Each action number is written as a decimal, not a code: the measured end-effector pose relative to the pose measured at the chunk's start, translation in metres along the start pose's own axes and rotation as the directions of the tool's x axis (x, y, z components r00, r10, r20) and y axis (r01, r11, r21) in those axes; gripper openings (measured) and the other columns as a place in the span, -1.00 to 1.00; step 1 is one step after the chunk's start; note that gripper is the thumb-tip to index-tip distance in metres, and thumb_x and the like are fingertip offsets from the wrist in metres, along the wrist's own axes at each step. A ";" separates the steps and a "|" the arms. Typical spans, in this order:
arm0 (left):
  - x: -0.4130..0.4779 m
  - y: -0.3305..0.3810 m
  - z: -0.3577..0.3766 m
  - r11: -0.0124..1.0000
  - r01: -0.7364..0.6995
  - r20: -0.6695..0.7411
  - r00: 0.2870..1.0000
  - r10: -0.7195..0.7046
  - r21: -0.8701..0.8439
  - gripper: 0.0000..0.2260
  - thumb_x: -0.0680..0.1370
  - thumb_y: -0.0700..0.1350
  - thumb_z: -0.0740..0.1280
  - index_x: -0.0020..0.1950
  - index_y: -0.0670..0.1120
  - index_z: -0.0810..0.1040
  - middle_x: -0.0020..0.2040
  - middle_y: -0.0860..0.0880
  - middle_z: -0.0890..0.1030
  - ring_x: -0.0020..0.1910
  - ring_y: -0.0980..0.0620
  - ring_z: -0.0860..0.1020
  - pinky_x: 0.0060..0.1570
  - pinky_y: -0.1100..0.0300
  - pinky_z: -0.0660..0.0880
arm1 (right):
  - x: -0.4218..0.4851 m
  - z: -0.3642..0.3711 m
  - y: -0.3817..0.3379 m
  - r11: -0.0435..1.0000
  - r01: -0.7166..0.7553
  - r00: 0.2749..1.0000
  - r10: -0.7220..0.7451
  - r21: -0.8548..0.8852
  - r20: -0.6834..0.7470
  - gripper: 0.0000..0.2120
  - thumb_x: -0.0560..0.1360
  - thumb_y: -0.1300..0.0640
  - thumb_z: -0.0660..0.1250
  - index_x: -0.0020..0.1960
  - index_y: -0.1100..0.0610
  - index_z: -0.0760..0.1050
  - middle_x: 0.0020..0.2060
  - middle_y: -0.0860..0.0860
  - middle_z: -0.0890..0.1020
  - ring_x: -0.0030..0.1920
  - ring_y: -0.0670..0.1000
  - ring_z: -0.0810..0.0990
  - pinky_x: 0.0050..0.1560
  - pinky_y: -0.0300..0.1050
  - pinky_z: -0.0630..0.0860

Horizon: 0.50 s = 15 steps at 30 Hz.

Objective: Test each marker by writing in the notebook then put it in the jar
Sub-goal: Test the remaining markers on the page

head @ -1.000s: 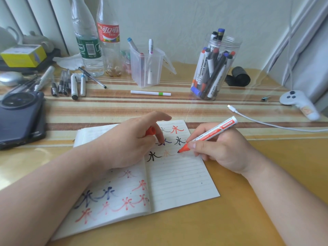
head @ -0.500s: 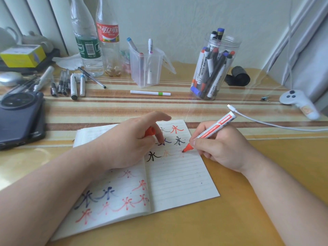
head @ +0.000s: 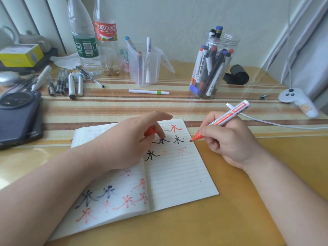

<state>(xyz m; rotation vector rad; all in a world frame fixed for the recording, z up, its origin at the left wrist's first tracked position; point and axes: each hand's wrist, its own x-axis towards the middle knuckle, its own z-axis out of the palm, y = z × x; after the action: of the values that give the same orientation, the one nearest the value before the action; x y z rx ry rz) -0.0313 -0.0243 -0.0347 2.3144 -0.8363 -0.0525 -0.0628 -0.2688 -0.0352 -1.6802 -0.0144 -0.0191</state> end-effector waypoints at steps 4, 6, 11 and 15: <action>0.002 0.000 0.001 0.999 -0.031 -0.010 0.999 0.031 0.009 -0.41 0.58 -0.29 0.29 0.48 0.24 0.28 0.06 0.33 0.63 -0.04 0.38 0.51 -0.05 0.52 0.38 | -0.003 0.013 0.002 0.979 0.079 0.986 -0.104 0.185 0.130 -0.92 0.41 0.31 0.37 -0.13 0.19 0.52 -0.49 0.03 0.37 -0.48 -0.01 0.23 -0.51 -0.22 0.13; 0.002 0.000 0.001 1.000 -0.031 -0.006 1.000 0.031 0.004 -0.37 0.58 -0.27 0.31 0.49 0.28 0.22 0.06 0.35 0.63 -0.05 0.38 0.53 -0.06 0.50 0.40 | -0.005 0.016 0.002 0.980 0.076 0.978 -0.109 0.185 0.178 -0.93 0.43 0.29 0.37 -0.11 0.16 0.56 -0.46 0.02 0.40 -0.44 0.00 0.27 -0.50 -0.19 0.12; 0.000 0.003 -0.001 1.000 -0.023 -0.004 1.000 0.023 -0.005 -0.34 0.58 -0.23 0.33 0.51 0.31 0.16 -0.01 0.42 0.59 -0.02 0.38 0.52 0.00 0.49 0.41 | -0.007 0.015 0.001 0.969 -0.008 0.978 -0.043 0.246 0.204 -0.74 0.46 0.17 0.23 -0.12 0.15 0.70 -0.39 0.11 0.54 -0.37 0.01 0.45 -0.48 -0.13 0.05; 0.000 0.003 -0.001 1.000 -0.028 0.012 1.000 0.028 0.004 -0.34 0.58 -0.21 0.33 0.51 0.32 0.14 -0.04 0.42 0.57 -0.09 0.45 0.49 -0.05 0.57 0.35 | -0.006 0.017 0.000 0.972 0.026 0.986 -0.064 0.234 0.157 -0.79 0.43 0.20 0.22 -0.13 0.17 0.63 -0.38 0.16 0.53 -0.40 0.04 0.44 -0.52 -0.17 0.08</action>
<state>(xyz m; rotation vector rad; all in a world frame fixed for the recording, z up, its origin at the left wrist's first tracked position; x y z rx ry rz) -0.0327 -0.0254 -0.0327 2.3074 -0.8755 -0.0526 -0.0687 -0.2520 -0.0376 -1.4441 -0.1726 0.0833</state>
